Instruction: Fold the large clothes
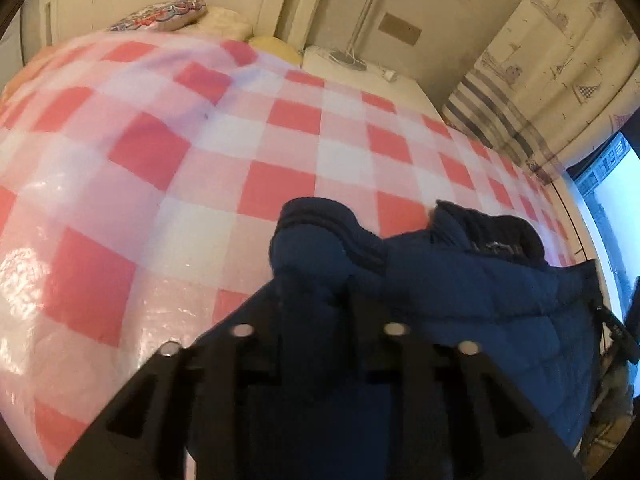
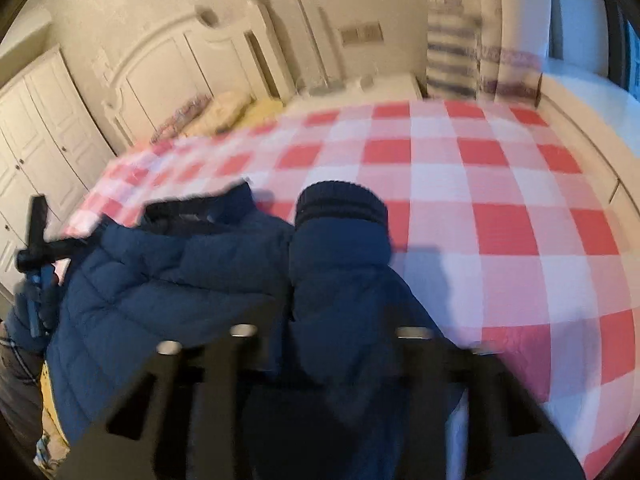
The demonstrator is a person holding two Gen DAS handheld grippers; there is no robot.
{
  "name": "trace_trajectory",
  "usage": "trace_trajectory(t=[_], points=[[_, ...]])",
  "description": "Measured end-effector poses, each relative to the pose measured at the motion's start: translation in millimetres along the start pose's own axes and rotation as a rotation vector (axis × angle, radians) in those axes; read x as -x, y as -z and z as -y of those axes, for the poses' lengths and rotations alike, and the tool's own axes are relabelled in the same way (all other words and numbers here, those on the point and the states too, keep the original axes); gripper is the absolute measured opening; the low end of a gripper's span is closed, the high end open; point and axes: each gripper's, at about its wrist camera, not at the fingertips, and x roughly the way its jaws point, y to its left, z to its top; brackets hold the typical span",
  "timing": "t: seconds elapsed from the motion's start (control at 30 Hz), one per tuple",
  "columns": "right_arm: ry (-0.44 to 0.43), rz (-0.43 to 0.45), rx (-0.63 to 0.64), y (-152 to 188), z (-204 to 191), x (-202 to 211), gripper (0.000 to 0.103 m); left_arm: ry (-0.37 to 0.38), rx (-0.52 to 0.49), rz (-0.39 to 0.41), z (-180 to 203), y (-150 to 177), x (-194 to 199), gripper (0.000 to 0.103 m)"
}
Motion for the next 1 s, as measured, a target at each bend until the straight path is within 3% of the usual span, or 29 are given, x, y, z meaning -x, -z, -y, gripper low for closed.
trace_trajectory(t=[0.03, 0.13, 0.2, 0.27, 0.37, 0.47, 0.5, 0.53, 0.6, 0.63, 0.67, 0.73, 0.83, 0.9, 0.93, 0.97, 1.0], points=[[0.001, 0.047, 0.015, 0, -9, 14, 0.017, 0.016, -0.008, 0.046, 5, 2, 12, 0.009], [0.002, 0.176, 0.075, -13, -37, 63, 0.013, 0.063, 0.011, 0.194, 18, -1, 66, 0.008], [0.004, 0.247, 0.104, -34, -52, 92, 0.013, 0.079, 0.012, 0.244, 24, -13, 90, 0.008], [0.032, 0.262, 0.109, -53, -56, 97, 0.013, 0.033, 0.009, 0.267, 30, -26, 98, 0.008], [0.110, 0.161, 0.068, -68, -42, 55, 0.013, -0.054, 0.020, 0.198, 31, -41, 65, 0.011], [0.173, -0.037, -0.024, -43, -12, -21, 0.013, -0.150, 0.003, 0.091, 26, -31, 5, 0.019], [0.177, -0.108, -0.058, -25, -2, -47, 0.014, -0.201, -0.016, 0.050, 24, -22, -15, 0.031], [0.158, -0.114, -0.098, -16, 5, -54, 0.016, -0.212, -0.019, -0.008, 21, -14, -35, 0.037], [0.154, -0.079, -0.152, -15, 14, -46, 0.018, -0.218, -0.007, 0.005, 18, -14, -30, 0.045], [0.159, -0.083, -0.148, -17, 14, -42, 0.019, -0.219, -0.002, 0.043, 18, -18, -18, 0.065], [0.166, -0.093, -0.140, -21, 15, -35, 0.019, -0.221, -0.003, 0.084, 19, -21, -6, 0.075], [0.186, -0.071, -0.139, -33, 9, -18, 0.020, -0.240, 0.005, 0.211, 22, -25, 27, 0.084], [0.197, 0.029, -0.096, -54, -22, 14, 0.021, -0.225, 0.014, 0.412, 44, -32, 84, 0.101], [0.168, 0.075, -0.031, -67, -56, 23, 0.043, -0.222, -0.041, 0.416, 72, -39, 92, 0.101], [0.163, 0.093, 0.022, -72, -81, 22, 0.075, -0.245, -0.091, 0.397, 91, -40, 90, 0.101], [0.162, 0.113, 0.082, -74, -103, 19, 0.097, -0.283, -0.140, 0.382, 109, -40, 85, 0.101], [0.168, 0.132, 0.131, -75, -119, 15, 0.096, -0.310, -0.176, 0.375, 123, -40, 77, 0.101]])
